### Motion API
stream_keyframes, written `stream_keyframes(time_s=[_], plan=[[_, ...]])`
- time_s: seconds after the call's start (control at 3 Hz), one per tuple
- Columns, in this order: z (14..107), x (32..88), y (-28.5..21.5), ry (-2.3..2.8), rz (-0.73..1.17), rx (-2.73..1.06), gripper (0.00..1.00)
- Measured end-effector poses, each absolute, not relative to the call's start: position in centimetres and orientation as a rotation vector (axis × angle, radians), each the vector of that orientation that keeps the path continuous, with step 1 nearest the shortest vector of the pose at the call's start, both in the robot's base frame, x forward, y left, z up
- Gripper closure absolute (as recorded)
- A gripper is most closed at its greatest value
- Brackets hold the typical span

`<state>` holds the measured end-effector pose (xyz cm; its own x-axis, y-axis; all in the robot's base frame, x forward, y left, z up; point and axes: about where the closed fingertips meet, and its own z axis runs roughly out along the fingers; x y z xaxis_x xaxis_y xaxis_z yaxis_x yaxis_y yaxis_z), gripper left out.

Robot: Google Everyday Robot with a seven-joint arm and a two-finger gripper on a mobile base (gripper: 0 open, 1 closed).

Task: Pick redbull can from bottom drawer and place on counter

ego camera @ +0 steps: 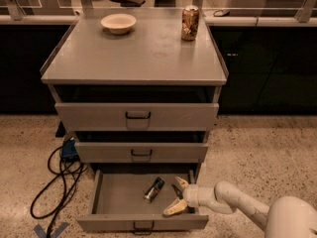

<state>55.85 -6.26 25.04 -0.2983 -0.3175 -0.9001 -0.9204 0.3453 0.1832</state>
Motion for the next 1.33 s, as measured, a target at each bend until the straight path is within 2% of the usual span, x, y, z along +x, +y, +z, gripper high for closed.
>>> stream_keyframes(time_s=[1.33], plan=[[21.0,60.5,-3.6,1.823,0.797,-1.053,0.0]])
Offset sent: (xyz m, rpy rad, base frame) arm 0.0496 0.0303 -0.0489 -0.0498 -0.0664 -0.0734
